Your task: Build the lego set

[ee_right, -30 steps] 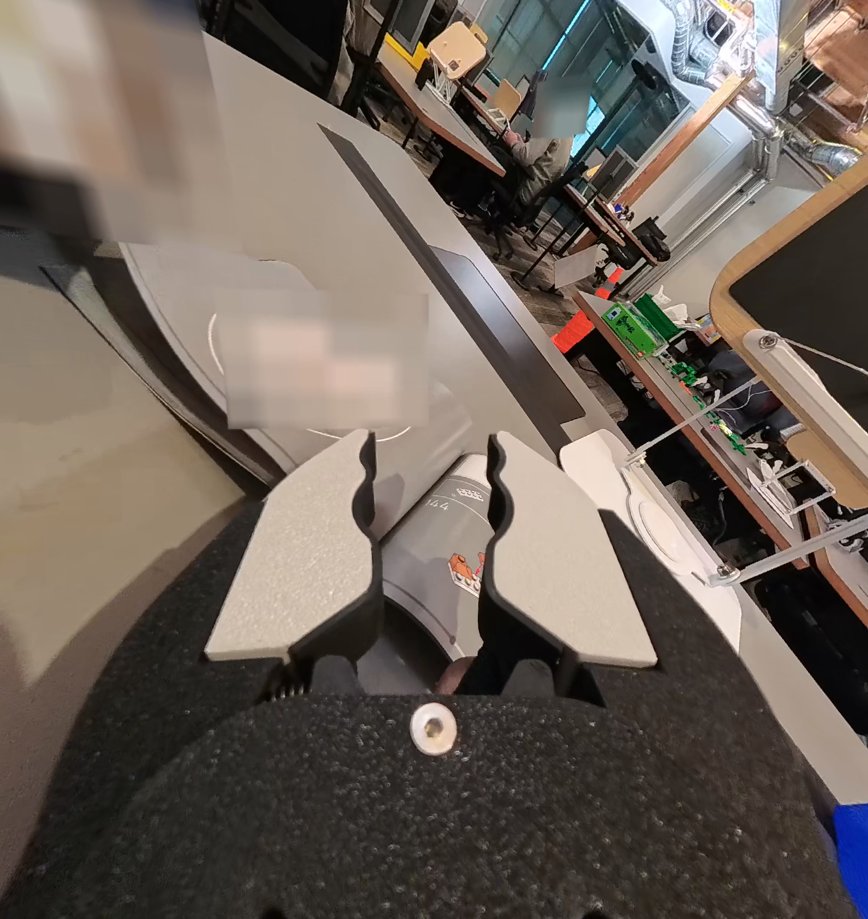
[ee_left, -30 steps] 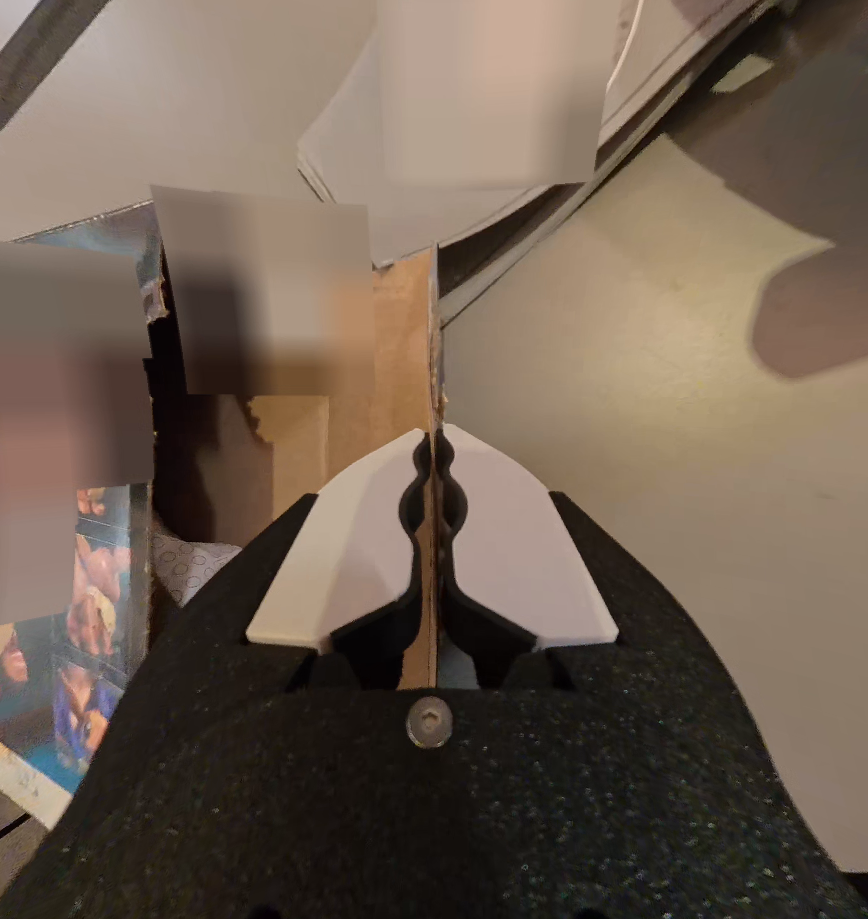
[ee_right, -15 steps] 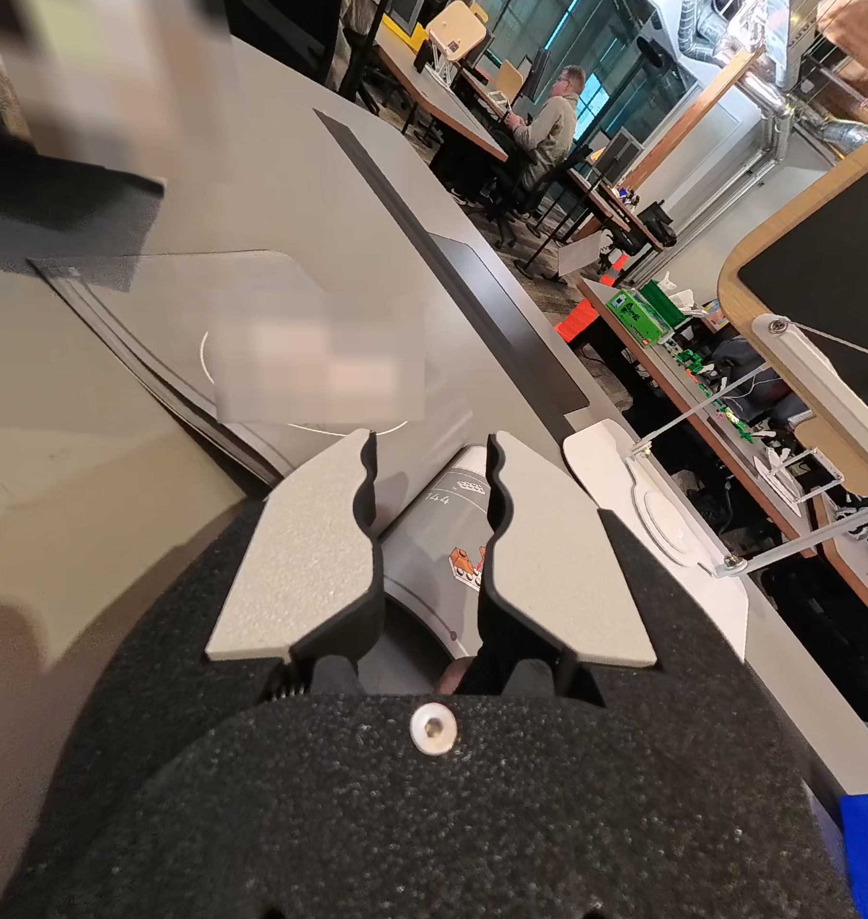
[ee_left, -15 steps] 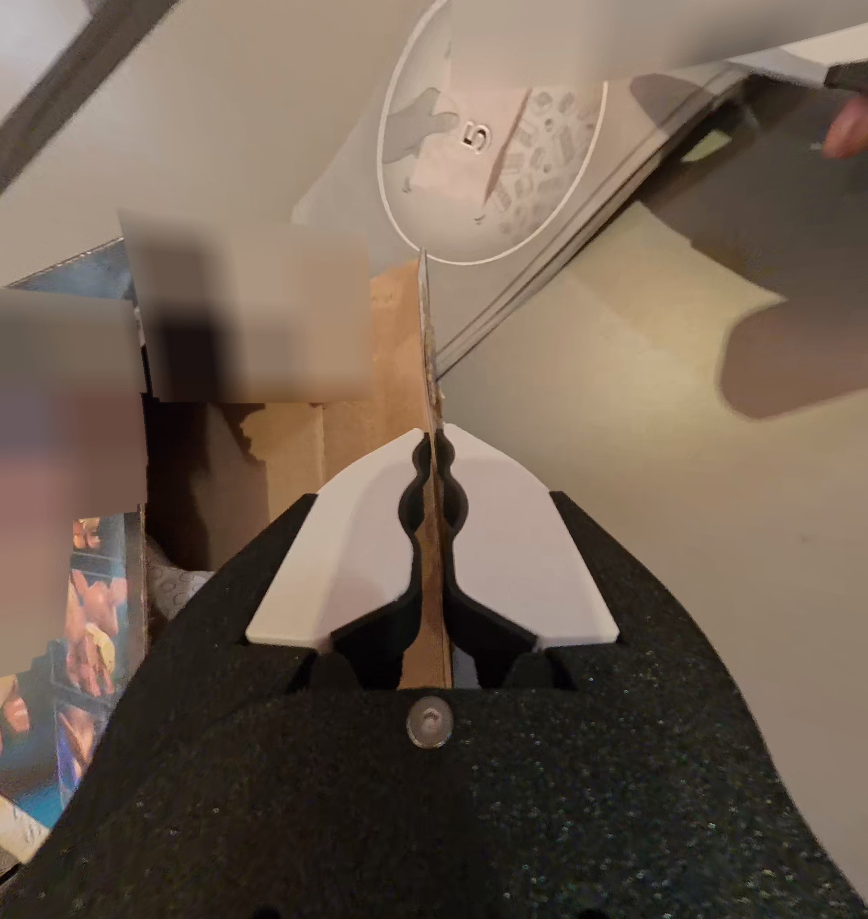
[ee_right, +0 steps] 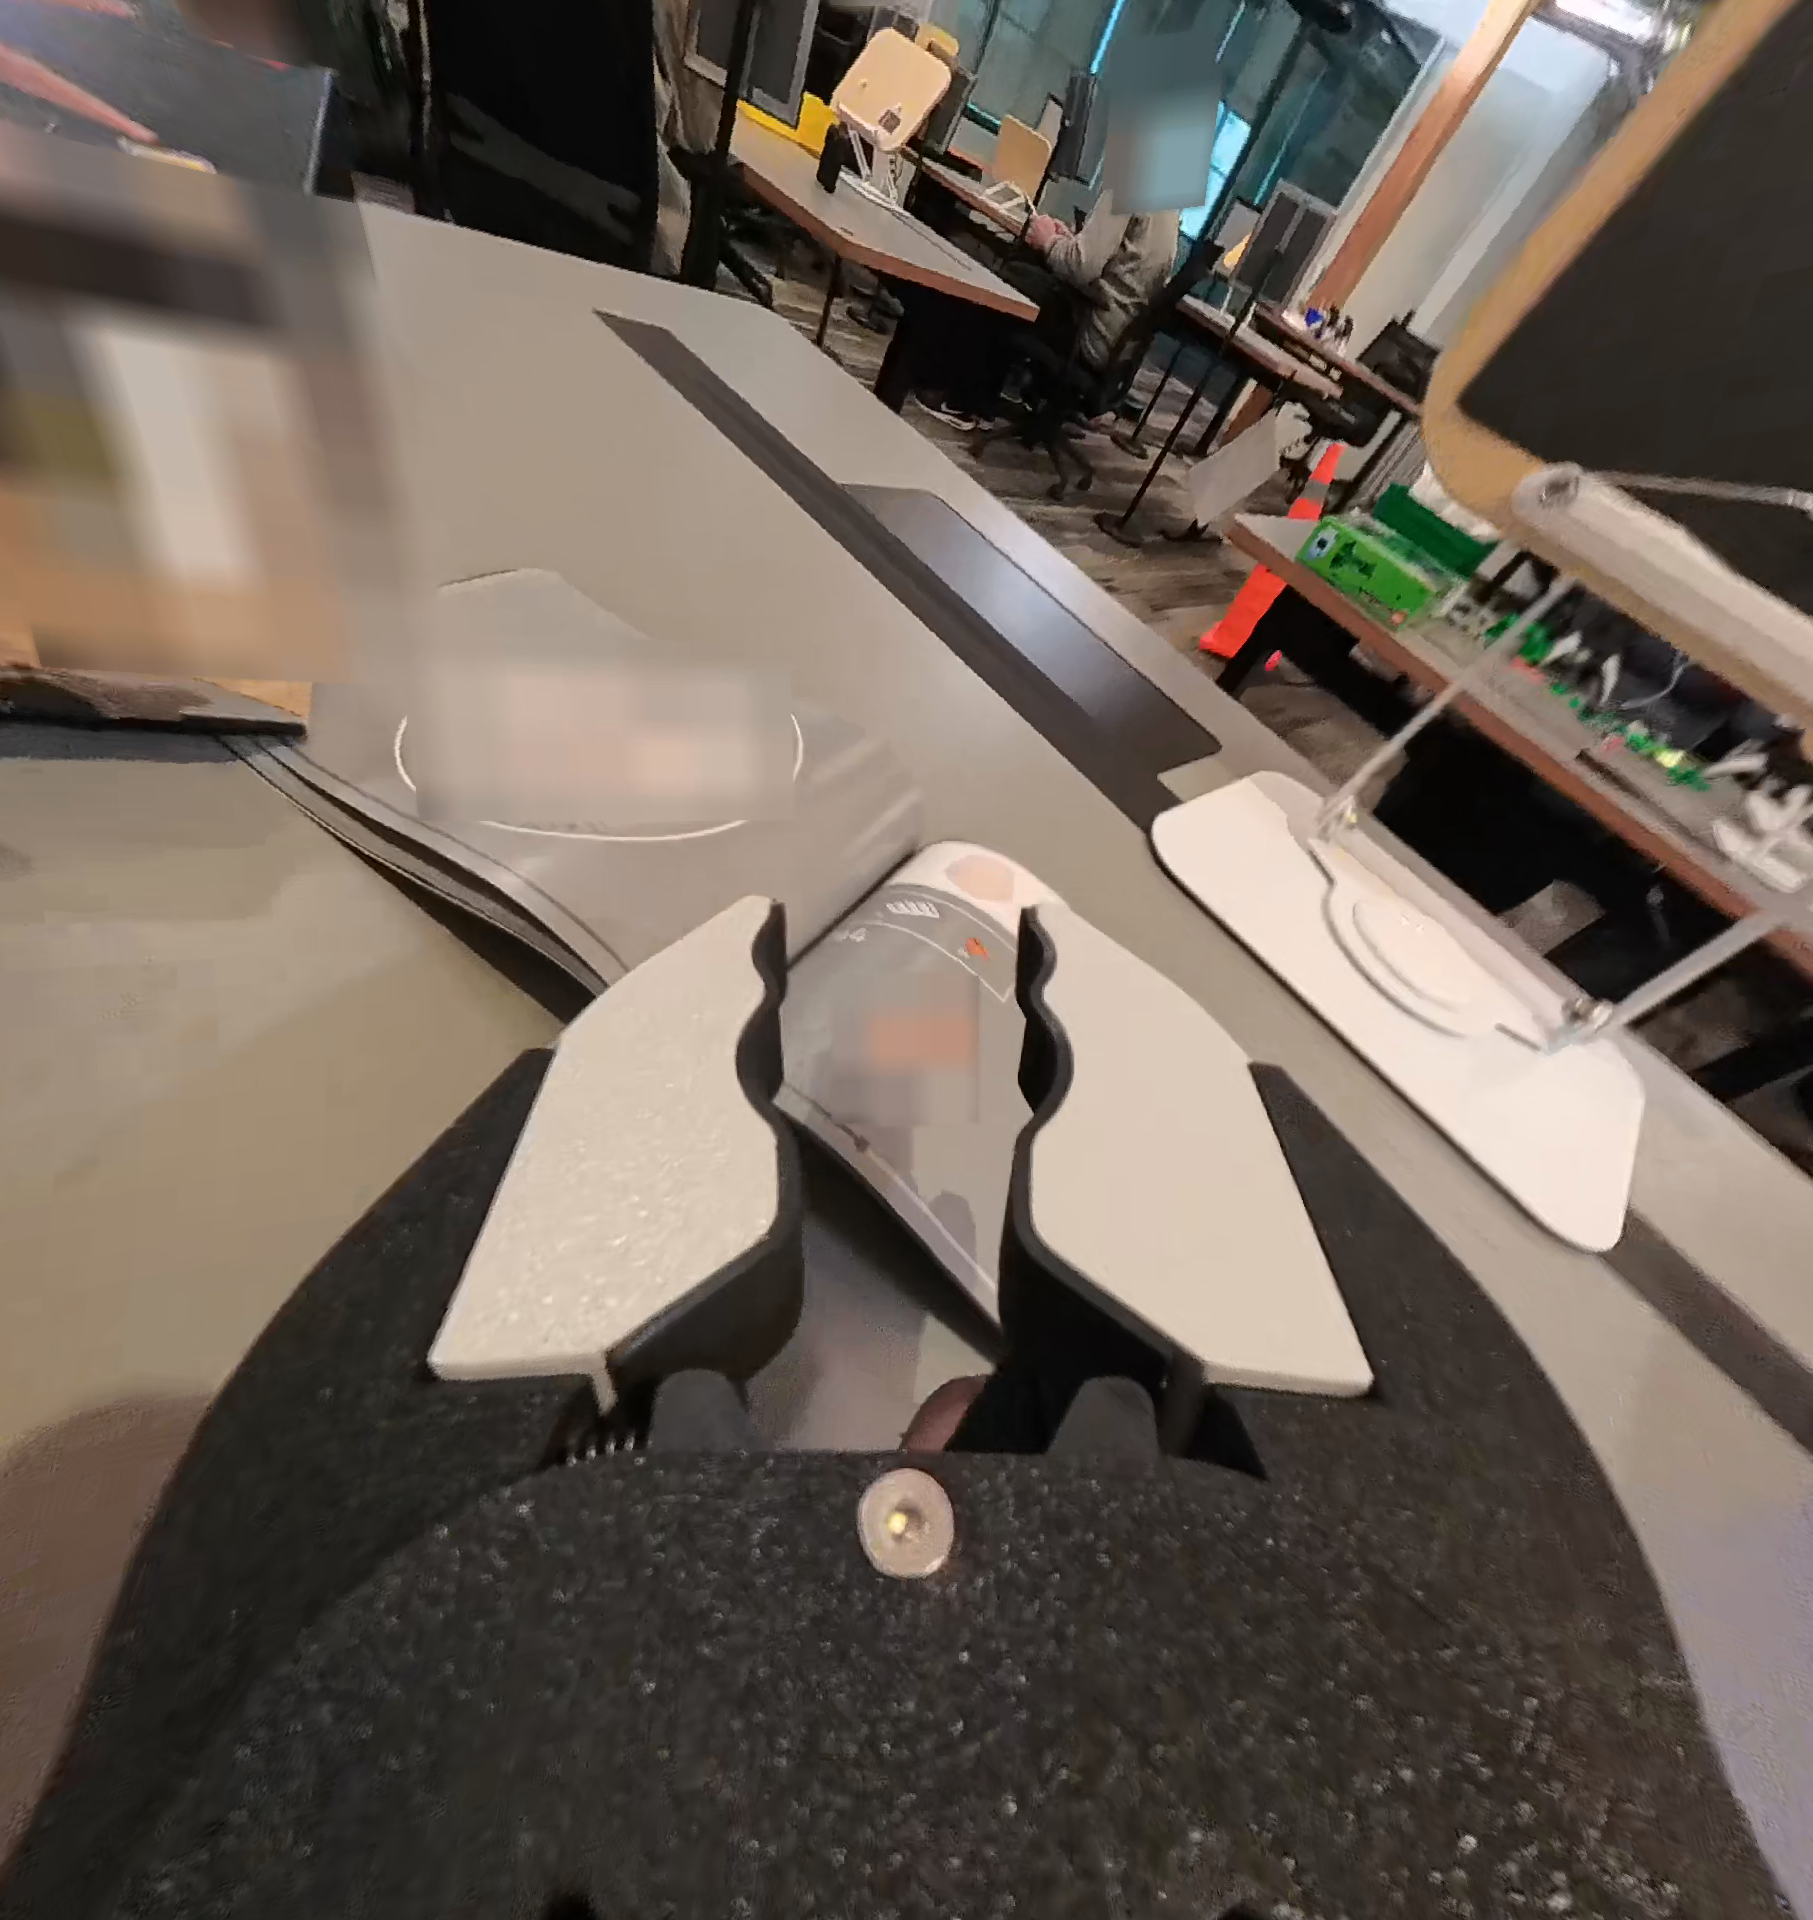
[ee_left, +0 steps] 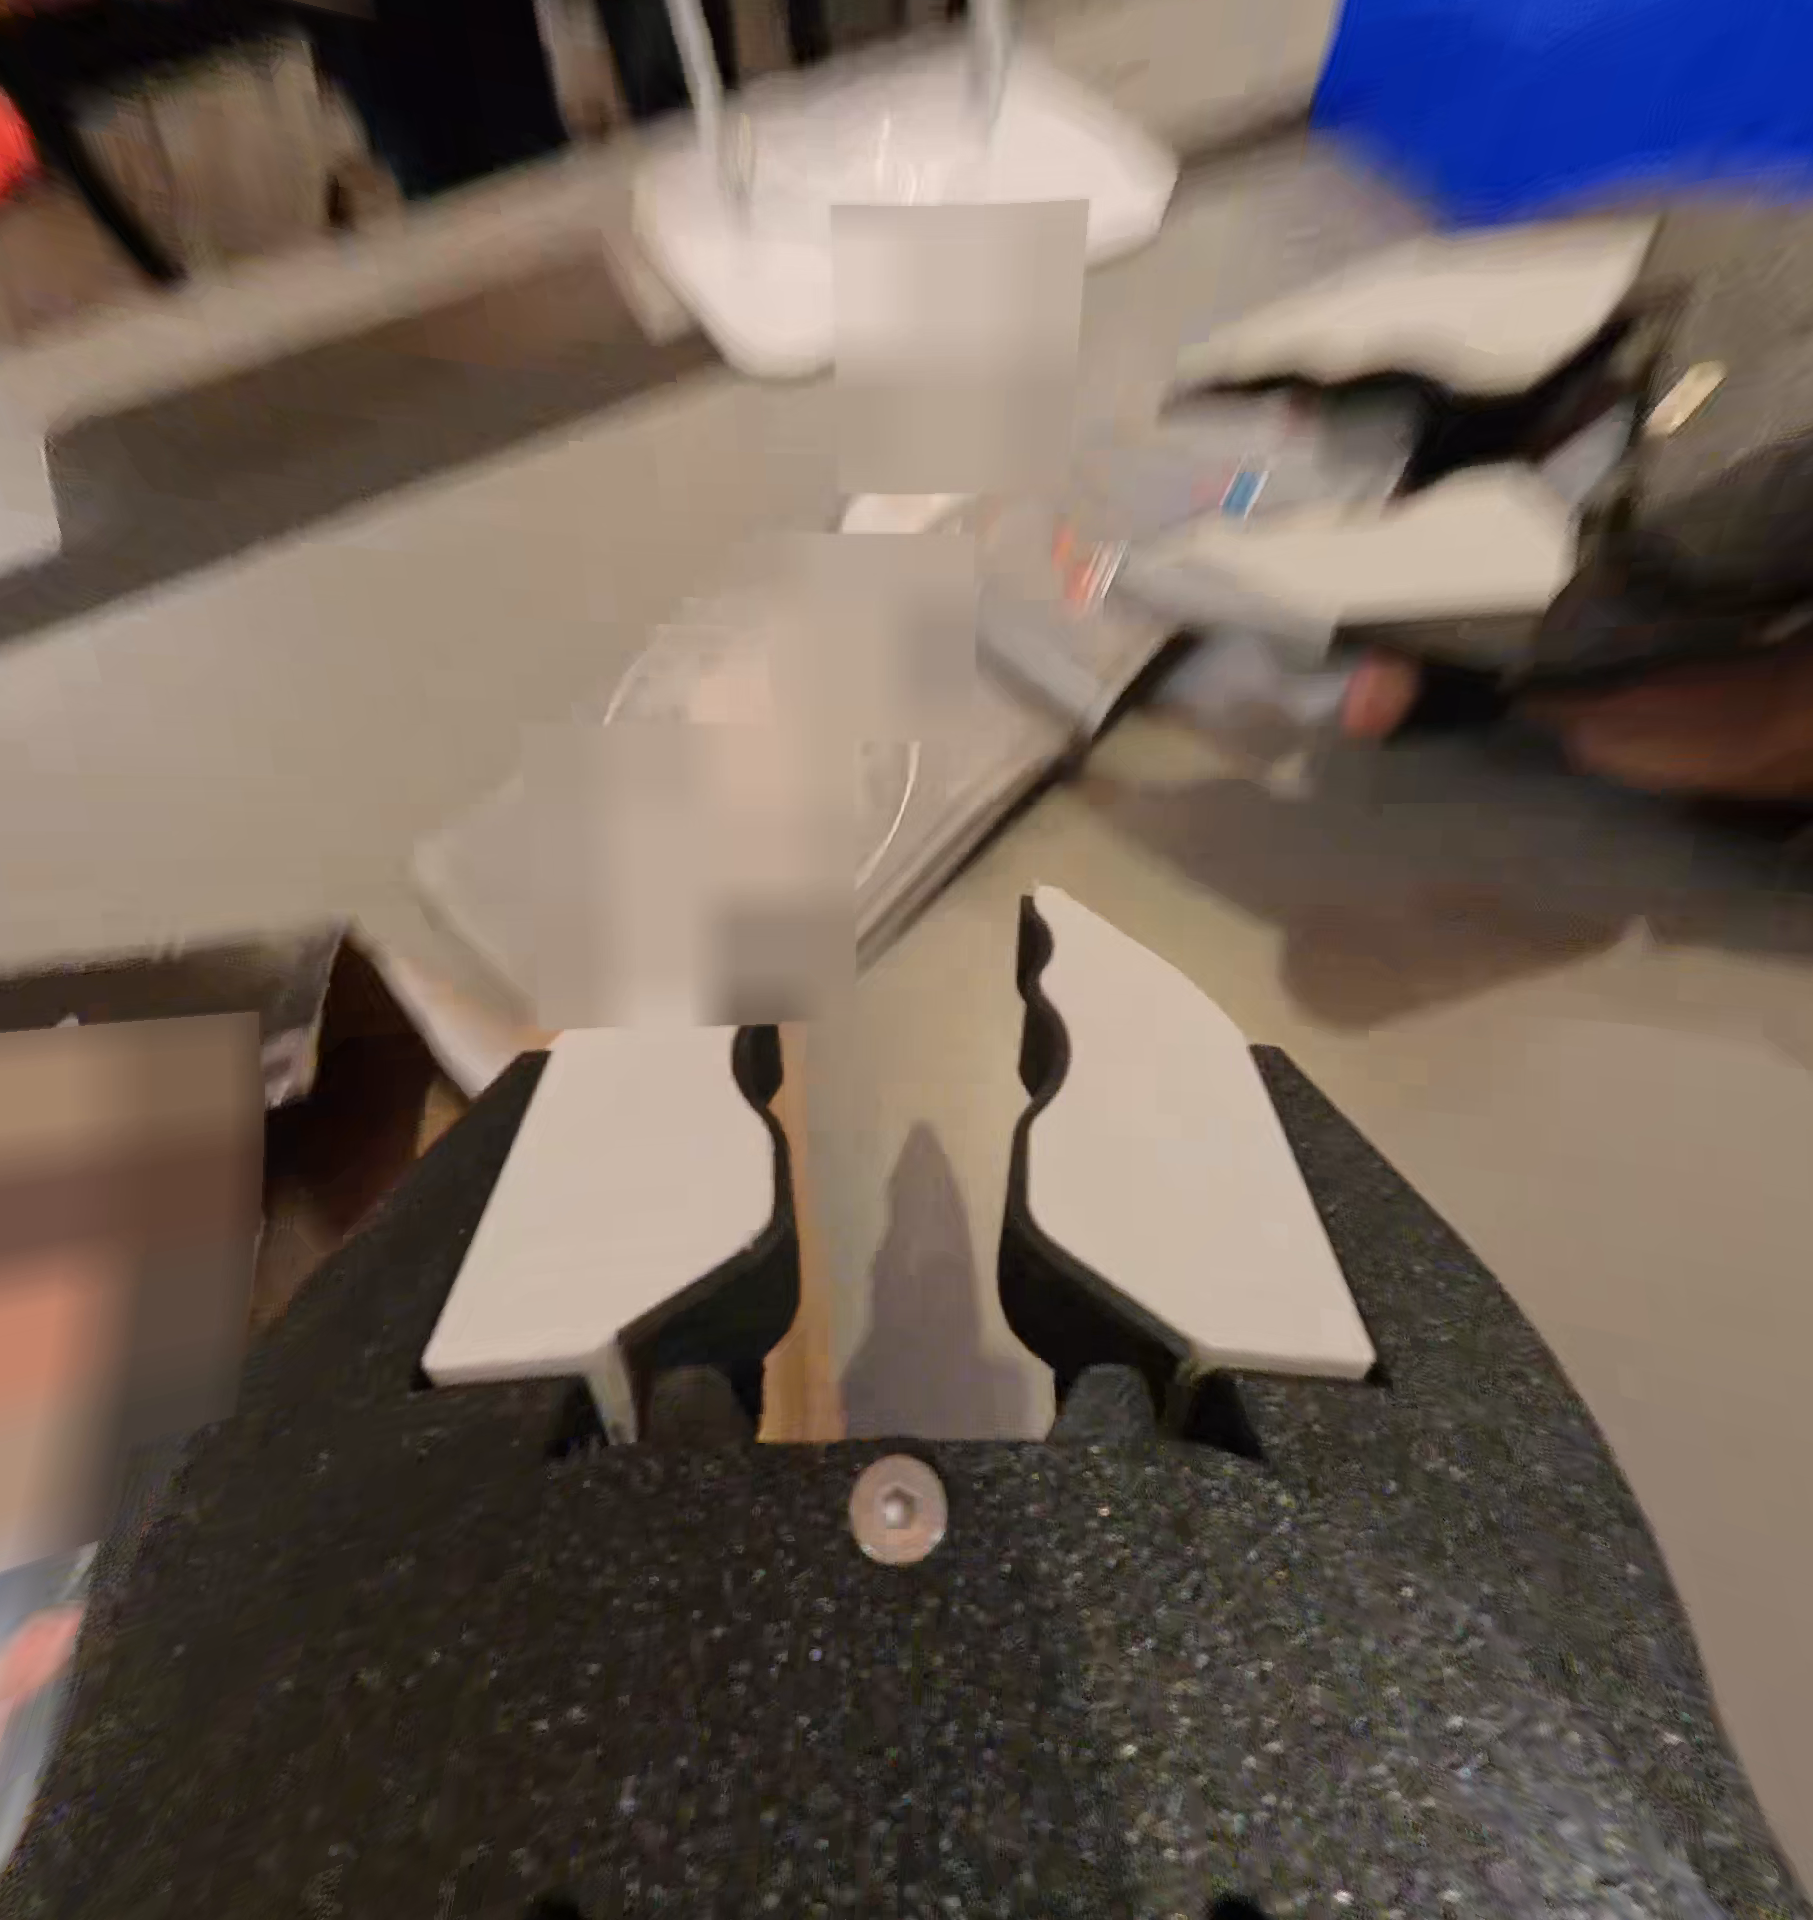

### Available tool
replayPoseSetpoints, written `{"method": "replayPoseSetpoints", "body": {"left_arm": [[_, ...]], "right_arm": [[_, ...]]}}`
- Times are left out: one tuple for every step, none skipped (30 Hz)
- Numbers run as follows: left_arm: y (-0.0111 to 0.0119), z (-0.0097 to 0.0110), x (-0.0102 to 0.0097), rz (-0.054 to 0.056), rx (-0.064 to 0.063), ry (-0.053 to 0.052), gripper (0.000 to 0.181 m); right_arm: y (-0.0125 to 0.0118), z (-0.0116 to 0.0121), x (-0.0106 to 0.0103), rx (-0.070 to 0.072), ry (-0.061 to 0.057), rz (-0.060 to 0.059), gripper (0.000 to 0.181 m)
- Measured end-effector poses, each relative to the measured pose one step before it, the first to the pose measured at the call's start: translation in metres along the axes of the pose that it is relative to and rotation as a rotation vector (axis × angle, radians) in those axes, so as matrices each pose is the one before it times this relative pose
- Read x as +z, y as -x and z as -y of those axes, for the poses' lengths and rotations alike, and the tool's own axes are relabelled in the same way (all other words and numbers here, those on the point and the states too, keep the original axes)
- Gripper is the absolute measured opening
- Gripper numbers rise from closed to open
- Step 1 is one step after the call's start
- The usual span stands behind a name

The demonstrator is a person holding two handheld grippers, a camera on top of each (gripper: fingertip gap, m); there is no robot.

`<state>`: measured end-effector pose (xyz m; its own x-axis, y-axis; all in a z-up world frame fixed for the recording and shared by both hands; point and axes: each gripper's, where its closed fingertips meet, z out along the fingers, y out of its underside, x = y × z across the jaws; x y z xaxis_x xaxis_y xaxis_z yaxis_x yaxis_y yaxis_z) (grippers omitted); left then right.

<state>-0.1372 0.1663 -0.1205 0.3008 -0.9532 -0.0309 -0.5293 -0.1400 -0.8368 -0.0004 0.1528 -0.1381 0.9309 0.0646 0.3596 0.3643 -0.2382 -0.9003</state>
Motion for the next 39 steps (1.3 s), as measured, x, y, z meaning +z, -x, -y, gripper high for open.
{"method": "replayPoseSetpoints", "body": {"left_arm": [[-0.00774, 0.01867, 0.00223, -0.0465, -0.0303, -0.1155, 0.046], [-0.00761, 0.01737, 0.00557, -0.0463, -0.0406, -0.118, 0.051], [-0.00649, 0.01397, 0.00851, -0.043, -0.0543, -0.1084, 0.054], [-0.00909, 0.01049, 0.01089, -0.0615, -0.0662, -0.0941, 0.056], [-0.00878, 0.00694, 0.01259, -0.061, -0.0784, -0.0818, 0.057], [-0.00702, 0.00409, 0.01335, -0.0487, -0.0845, -0.0725, 0.057], [-0.00533, 0.00184, 0.01333, -0.0369, -0.08, -0.0707, 0.057], [-0.0024, 0.00019, 0.01238, -0.0173, -0.0752, -0.0713, 0.057], [-0.00031, -0.0001, 0.01017, -0.0004, -0.0715, -0.0759, 0.056], [-0.0004, -0.00067, 0.00771, 0.0012, -0.0692, -0.0826, 0.053], [0.00124, -0.00242, 0.00501, 0.0124, -0.0666, -0.0704, 0.052], [-0.0003, -0.00349, 0.00314, 0.003, -0.0438, -0.0572, 0.048], [-0.00295, -0.00464, 0.00231, -0.0151, -0.0154, -0.0392, 0.047], [-0.00181, -0.00527, 0.00102, -0.0049, 0.0021, -0.0231, 0.047], [-0.00127, -0.00438, -0.00026, -0.0024, 0.0033, -0.0203, 0.047], [-0.0004, -0.00262, -0.00125, -0.0005, -0.0042, -0.0218, 0.047], [0.00118, -0.00129, -0.00177, 0.0062, -0.0163, -0.0202, 0.048], [0.00174, -0.00073, -0.0017, 0.008, -0.0303, -0.0107, 0.048], [0.00094, 0.00052, -0.00169, 0.001, -0.027, -0.0098, 0.048], [0.00041, 0.00228, -0.0018, -0.0015, -0.015, -0.0155, 0.048], [0.00047, 0.00405, -0.00178, -0.001, -0.0132, -0.0248, 0.048], [0.00056, 0.004, -0.00144, -0.0009, -0.0208, -0.0197, 0.048], [0.00028, 0.00266, -0.00084, -0.0043, -0.0206, -0.0101, 0.048], [0.00081, 0.00094, -0.00062, -0.0012, -0.0143, 0.0009, 0.049], [0.00137, 0.00157, -0.00082, 0.0022, -0.0173, -0.008, 0.049], [0.00128, 0.00141, -0.00067, 0.0024, -0.0105, -0.0076, 0.05], [0.00098, 0.0012, -0.00026, 0.0036, 0.0041, -0.0038, 0.05], [0.00136, 0.0008, 0.00033, 0.0088, 0.0066, 0.003, 0.051], [0.00103, 0.00039, 0.00061, 0.0082, -0.0046, 0.0058, 0.052], [-0.00016, -0.00041, 0.00073, 0.0014, -0.0134, 0.0117, 0.054], [-0.00128, -0.00067, 0.00118, -0.0026, -0.0198, 0.0165, 0.054], [-0.00276, 0.00098, 0.00223, -0.01, -0.0186, 0.0095, 0.055], [-0.00108, 0.00024, 0.00267, 0.009, 0.0021, 0.0274, 0.059], [-0.00034, 0.00074, 0.00278, 0.0156, 0.0166, 0.0304, 0.066], [-0.00117, 0.00215, 0.00263, 0.0054, 0.0067, 0.0207, 0.071], [-0.0011, 0.00204, 0.00251, 0.001, -0.0032, 0.0167, 0.072], [-0.00068, 0.00116, 0.00184, -0.0018, -0.0118, 0.0153, 0.073], [-0.00018, 0.00021, 0.00071, -0.0005, -0.013, 0.0119, 0.073], [-0.00004, 0.00129, -0.00051, -0.0003, -0.0106, -0.002, 0.072]], "right_arm": [[-0.00337, -0.00269, -0.00382, 0.0414, 0.0006, 0.0093, 0.043], [-0.00307, -0.00201, -0.00424, 0.0439, -0.0031, 0.0123, 0.042], [-0.00301, -0.00177, -0.00481, 0.0434, -0.005, 0.0102, 0.041], [-0.00306, -0.0016, -0.00507, 0.0404, -0.0053, 0.0067, 0.039], [-0.00298, -0.00171, -0.00525, 0.0367, -0.0038, 0.0047, 0.038], [-0.00321, -0.00206, -0.00527, 0.0319, -0.0022, 0.0008, 0.036], [-0.0029, -0.0018, -0.00528, 0.0282, -0.003, 0.0003, 0.036], [-0.00264, -0.00108, -0.00563, 0.0294, -0.005, 0.0015, 0.035], [-0.00244, -0.0003, -0.00597, 0.0343, -0.0083, 0.0031, 0.034], [-0.00143, -0.00007, -0.00573, 0.043, -0.0093, 0.0109, 0.032], [0.00031, 0.0, -0.00532, 0.051, -0.01, 0.023, 0.032], [0.00124, 0.00108, -0.00516, 0.0531, -0.0151, 0.0286, 0.033], [0.00143, 0.00239, -0.00533, 0.0536, -0.0221, 0.0263, 0.034], [0.00125, 0.00359, -0.00512, 0.0606, -0.0298, 0.0219, 0.036], [0.00247, 0.00381, -0.00455, 0.07, -0.0357, 0.0286, 0.037], [0.0042, 0.00282, -0.0031, 0.0715, -0.0312, 0.0367, 0.037], [0.00587, 0.00038, -0.00113, 0.0597, -0.016, 0.0421, 0.037], [0.00563, -0.00249, 0.00087, 0.0395, 0.0053, 0.0328, 0.036], [0.00498, -0.00391, 0.00192, 0.019, 0.0162, 0.0222, 0.037], [0.00533, -0.00327, 0.00223, 0.0036, 0.0117, 0.0192, 0.037], [0.00468, -0.00276, 0.00204, -0.0041, 0.0077, 0.0139, 0.037], [0.0039, -0.00217, 0.00151, -0.0076, 0.0046, 0.0091, 0.038], [0.00345, -0.00111, 0.00111, -0.0071, -0.0017, 0.0084, 0.038], [0.00344, -0.00005, 0.00078, -0.0037, -0.0083, 0.0108, 0.038], [0.00306, -0.00077, 0.00116, -0.0016, -0.0027, 0.0116, 0.038], [0.00309, -0.00192, 0.00166, -0.0006, 0.0089, 0.0138, 0.039], [0.00282, -0.00216, 0.00172, 0.0028, 0.0126, 0.0149, 0.039], [0.00127, -0.0015, 0.00144, 0.0051, 0.0101, 0.0094, 0.041], [0.00043, -0.00069, 0.00089, 0.0069, 0.0059, 0.0057, 0.041], [-0.00017, -0.00018, 0.00038, 0.0075, 0.0035, 0.0032, 0.041], [0.00048, -0.00042, 0.00015, 0.0117, 0.004, 0.008, 0.041], [0.00307, -0.00219, 0.00074, 0.0216, 0.015, 0.0279, 0.033], [0.00386, -0.00265, 0.00153, 0.0241, 0.0158, 0.032, 0.034], [0.00384, -0.00163, 0.00131, 0.0145, 0.0087, 0.0283, 0.032], [0.00543, -0.00206, 0.00189, 0.0153, 0.0089, 0.0356, 0.031], [0.00558, -0.00205, 0.00219, 0.0187, 0.0041, 0.0324, 0.032], [0.00518, -0.00145, 0.00199, 0.0121, -0.0032, 0.0243, 0.032], [0.00332, -0.0008, 0.00149, -0.0009, -0.0034, 0.0112, 0.033], [0.00172, 0.00002, 0.00073, 0.0005, -0.0057, 0.0054, 0.034]]}}
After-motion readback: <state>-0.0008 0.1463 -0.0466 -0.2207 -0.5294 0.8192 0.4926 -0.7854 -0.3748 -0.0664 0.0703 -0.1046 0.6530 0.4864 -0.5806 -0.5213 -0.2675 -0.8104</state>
